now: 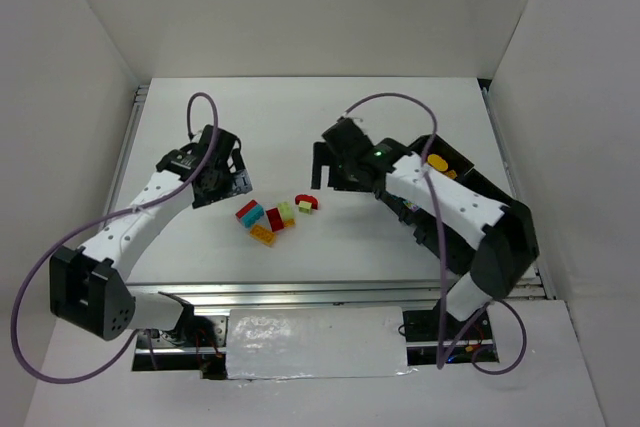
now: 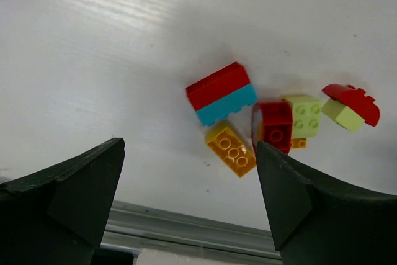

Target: Sort the legos into containers by color

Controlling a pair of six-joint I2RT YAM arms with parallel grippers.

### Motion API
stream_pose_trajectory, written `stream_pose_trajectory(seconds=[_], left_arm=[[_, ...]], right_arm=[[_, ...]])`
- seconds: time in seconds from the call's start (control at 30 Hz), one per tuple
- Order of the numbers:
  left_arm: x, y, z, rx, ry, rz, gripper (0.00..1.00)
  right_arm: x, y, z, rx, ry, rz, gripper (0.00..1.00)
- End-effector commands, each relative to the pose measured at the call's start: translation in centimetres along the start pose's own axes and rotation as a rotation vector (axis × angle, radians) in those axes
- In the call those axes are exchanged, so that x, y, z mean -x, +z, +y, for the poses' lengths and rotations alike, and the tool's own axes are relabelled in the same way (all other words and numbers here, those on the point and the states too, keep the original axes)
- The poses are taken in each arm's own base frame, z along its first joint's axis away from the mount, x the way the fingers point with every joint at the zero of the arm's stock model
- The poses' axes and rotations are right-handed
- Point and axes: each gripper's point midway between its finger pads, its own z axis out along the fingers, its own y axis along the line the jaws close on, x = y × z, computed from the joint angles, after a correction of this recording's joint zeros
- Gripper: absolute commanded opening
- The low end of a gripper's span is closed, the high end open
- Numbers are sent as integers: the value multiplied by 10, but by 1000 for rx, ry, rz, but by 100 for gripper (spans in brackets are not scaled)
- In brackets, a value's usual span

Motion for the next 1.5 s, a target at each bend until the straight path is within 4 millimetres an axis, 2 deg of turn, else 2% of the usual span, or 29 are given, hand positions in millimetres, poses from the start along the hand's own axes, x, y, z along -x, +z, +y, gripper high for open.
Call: stream_pose_trajectory(seconds=[0.0,0.03,0.07,0.1,0.13,0.17,0.2,0.3,0.47,0.63,0.8,0.93,1.17,1.3,1.4,1.47], left_arm=[[-1,-16,26,54,-122,-63,99],[-1,-18,27,41,-124,-73,99],[-4,-21,29,13,-120,-74,100],[-2,-23,28,-8,-120,-82,99],[-3,-25,29,-22,-103,-85,99],[-5,-26,27,-43,-95,-74,99],[-6,-28,27,-52,-85,-73,99],[-13,-29,29,-64,-53,-57,99],[-22,-32,31,-93,-32,-47,98],[-22,-39,33,-108,-11,-67,99],[-22,-39,34,-108,17,-66,99],[-23,-37,27,-141,43,-50,99],[-22,-31,20,-152,88,-20,99],[-23,-29,16,-171,102,-10,99],[-25,-27,15,-175,109,1,99],[-26,-25,14,-179,115,10,99]], right_arm=[[-18,30,14,-86,1,17,100],[-24,35,21,-93,-17,20,100],[-33,53,16,-148,-29,39,100],[-31,57,20,-162,-11,47,99],[-39,72,16,-208,-20,70,99],[-36,77,20,-216,5,61,99],[-43,87,18,-242,11,73,98],[-50,101,24,-258,90,77,96],[-61,112,38,-277,143,39,92],[-76,125,37,-310,133,41,84],[-92,139,23,-348,108,65,79],[-91,148,18,-362,81,51,72],[-87,162,10,-365,78,69,69],[-82,169,8,-352,59,67,64],[-78,178,9,-312,32,72,52],[-79,181,7,-294,3,83,51]])
